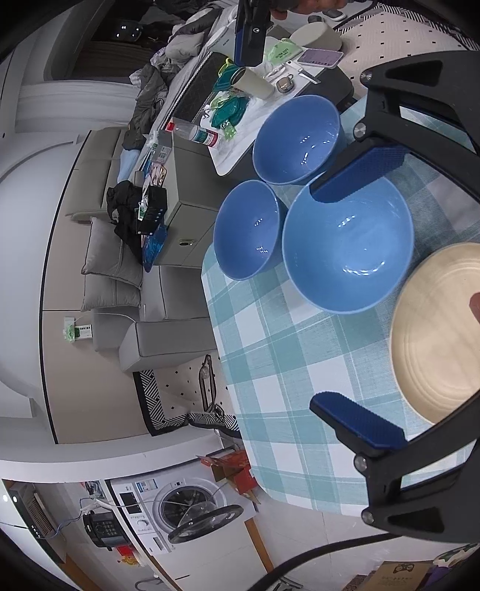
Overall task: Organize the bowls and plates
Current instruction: 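Move the left tool to one blue bowl while the right tool approaches another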
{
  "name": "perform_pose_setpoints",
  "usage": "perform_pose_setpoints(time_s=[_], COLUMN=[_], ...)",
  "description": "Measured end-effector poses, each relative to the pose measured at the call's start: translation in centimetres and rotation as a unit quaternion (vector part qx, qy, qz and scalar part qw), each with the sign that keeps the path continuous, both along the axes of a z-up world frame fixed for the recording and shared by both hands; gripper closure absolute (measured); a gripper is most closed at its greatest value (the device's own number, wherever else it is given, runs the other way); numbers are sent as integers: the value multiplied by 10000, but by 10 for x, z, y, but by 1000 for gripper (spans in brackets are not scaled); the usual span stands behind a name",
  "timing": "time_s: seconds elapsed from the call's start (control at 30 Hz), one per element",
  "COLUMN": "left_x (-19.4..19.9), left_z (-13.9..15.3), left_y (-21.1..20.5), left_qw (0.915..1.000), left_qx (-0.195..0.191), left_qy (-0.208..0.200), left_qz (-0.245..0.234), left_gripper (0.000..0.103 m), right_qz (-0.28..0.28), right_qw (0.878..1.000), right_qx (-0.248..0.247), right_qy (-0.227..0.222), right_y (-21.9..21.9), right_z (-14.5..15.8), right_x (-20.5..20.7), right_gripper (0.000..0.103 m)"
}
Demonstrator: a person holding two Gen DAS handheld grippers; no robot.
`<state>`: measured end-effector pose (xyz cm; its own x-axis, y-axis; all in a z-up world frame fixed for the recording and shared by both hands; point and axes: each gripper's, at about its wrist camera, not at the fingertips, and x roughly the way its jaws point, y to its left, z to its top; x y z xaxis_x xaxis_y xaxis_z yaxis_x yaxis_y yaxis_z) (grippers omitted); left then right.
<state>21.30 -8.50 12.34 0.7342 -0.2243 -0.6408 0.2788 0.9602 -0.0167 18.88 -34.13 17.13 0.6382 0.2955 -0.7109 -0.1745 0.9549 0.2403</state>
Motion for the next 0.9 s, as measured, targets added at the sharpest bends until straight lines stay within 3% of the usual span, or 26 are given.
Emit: perform_pose_setpoints(time_s=[0.43,0.9], left_x=[46,73], left_z=[3,-1], left_y=[-31,-41], left_qw=[9998,9996], left_qx=[3,57], left_qy=[106,179], left_qz=[-139,-197], left_gripper=[0,0], right_qz=[-296,-322], right_qw=[9993,9988], right_qx=[239,249], right_qy=[33,254], right_y=[-37,-35], right_z=[4,-9], right_x=[34,70], right_gripper=[1,1])
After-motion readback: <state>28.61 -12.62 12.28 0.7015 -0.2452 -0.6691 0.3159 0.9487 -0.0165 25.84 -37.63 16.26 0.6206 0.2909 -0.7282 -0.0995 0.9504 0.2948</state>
